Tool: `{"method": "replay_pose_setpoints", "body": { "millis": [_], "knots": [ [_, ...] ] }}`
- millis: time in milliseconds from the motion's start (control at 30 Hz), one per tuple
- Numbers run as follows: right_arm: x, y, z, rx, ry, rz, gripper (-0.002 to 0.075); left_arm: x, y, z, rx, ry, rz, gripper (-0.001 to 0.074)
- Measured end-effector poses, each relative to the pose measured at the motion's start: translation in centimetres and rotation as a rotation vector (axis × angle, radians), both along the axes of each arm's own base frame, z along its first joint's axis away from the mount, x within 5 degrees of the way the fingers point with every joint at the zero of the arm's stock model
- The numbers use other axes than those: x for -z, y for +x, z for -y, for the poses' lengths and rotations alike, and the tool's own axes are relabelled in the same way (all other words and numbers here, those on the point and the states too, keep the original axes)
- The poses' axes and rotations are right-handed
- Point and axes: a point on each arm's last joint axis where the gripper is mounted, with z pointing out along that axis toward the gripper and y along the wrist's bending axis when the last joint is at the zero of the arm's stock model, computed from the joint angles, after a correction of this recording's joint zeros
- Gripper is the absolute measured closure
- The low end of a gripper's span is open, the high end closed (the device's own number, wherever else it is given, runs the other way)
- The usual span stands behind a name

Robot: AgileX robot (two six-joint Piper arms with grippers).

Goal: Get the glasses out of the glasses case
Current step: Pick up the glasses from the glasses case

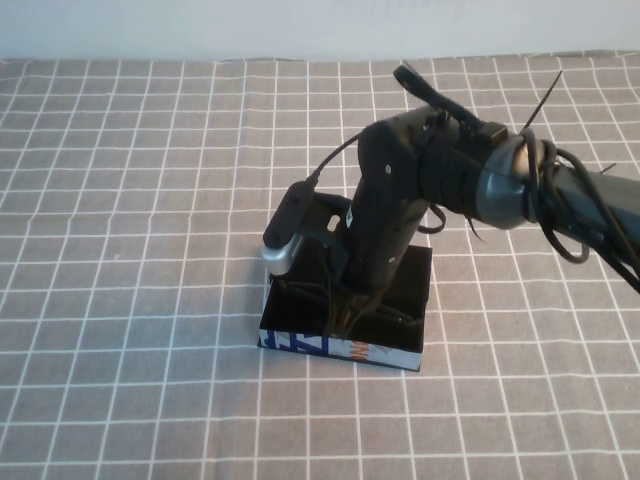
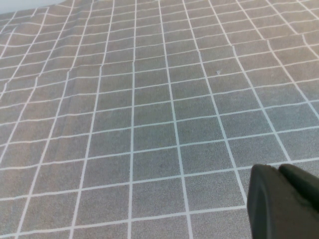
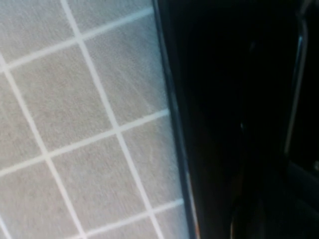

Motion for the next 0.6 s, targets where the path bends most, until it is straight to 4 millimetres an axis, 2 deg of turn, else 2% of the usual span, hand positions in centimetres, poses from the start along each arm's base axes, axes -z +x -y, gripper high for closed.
{"method": "replay_pose_setpoints", "body": {
  "millis": [67,133,300,433,600],
  "knots": [
    [-0.7,0.1,0.0,-0.007,-0.007,0.002,0.0723,0.0,0.0,0.0,0.000,0.000,0.000,0.0739],
    [-2.3,0.1,0.0,-0.013,-0.001,0.023,0.0724,0.0,0.0,0.0,0.000,0.000,0.000,0.0739],
    [-8.1,-0.9,1.1,0.006,0.066,0.107,0.0724,0.0,0.0,0.0,0.000,0.000,0.000,0.0739],
    [-12.3,-1.8,4.1,0.114,0.107,0.122,0.0724,0.0,0.0,0.0,0.000,0.000,0.000,0.0739],
    [-15.5,-2.8,8.9,0.356,0.200,0.094,0.0724,0.0,0.0,0.0,0.000,0.000,0.000,0.0739]
  ]
}}
